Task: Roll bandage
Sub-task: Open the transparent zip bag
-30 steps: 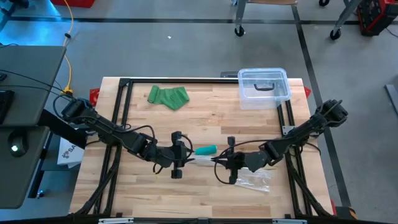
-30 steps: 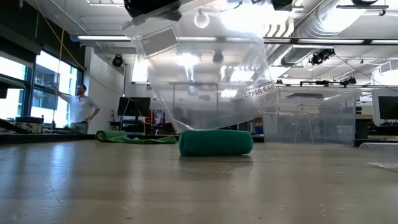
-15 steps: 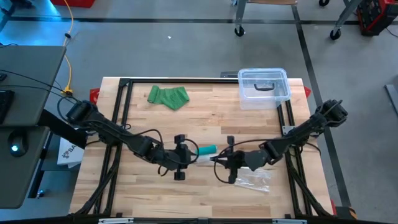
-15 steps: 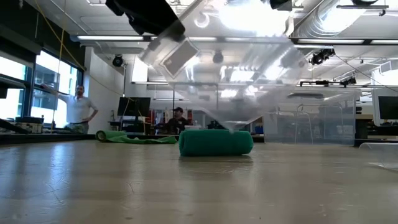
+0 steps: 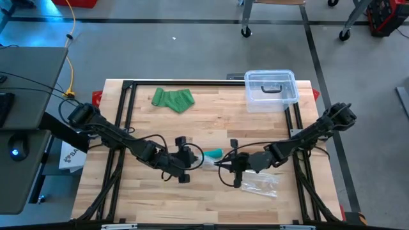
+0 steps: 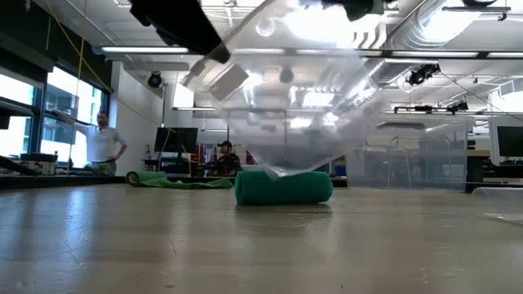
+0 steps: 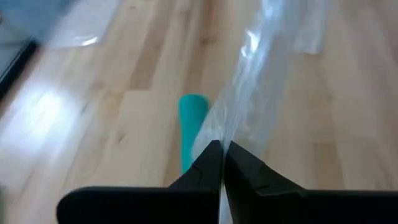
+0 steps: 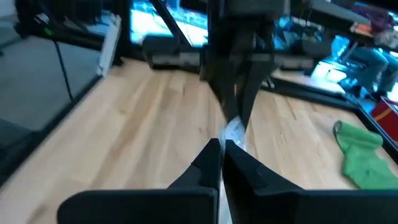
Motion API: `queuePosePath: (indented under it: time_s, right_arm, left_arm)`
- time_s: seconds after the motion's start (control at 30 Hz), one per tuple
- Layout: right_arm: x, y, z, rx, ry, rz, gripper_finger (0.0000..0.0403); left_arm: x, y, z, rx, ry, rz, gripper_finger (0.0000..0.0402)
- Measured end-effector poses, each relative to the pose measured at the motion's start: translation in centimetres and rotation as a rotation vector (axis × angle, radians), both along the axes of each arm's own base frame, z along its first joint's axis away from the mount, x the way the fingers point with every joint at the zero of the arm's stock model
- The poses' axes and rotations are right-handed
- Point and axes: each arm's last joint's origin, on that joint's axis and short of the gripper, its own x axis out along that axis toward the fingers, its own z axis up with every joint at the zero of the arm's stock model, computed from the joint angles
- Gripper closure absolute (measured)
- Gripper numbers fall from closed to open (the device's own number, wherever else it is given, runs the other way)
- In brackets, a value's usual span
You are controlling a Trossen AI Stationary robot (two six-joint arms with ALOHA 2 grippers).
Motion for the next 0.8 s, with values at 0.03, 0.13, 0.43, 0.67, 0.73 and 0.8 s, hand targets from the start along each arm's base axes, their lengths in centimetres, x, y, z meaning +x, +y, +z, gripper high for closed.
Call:
queuePosePath:
  time_s: [0.03,0.13,0.43,0.67,0.73,0.8]
  right_arm:
    - [0.2,-0.1,-0.4,-0.004,0.01,-0.008,0.04]
    - [0.9,-0.3,-1.7,-0.026,0.046,-0.034,0.0377]
    - [2.2,-1.5,0.7,-0.167,0.039,-0.294,0.0244]
    - [2.7,-0.5,3.7,-0.222,0.04,-0.264,0.0229]
    - [2.7,-0.3,3.3,-0.193,0.07,-0.181,0.0228]
    - [2.6,0.0,2.5,-0.144,0.115,-0.038,0.0228]
  left_arm:
    - [-0.2,0.1,0.2,0.001,0.011,0.026,0.0397]
    - [-0.7,0.4,0.5,-0.001,0.061,0.085,0.04]
    - [-3.3,1.2,4.9,0.175,0.146,0.382,0.0401]
    - [-3.2,1.6,4.9,0.238,0.042,0.508,0.0401]
    - [-2.1,1.8,2.0,0.137,0.173,0.444,0.0401]
    - [-1.3,1.9,-0.6,0.063,0.25,0.377,0.0401]
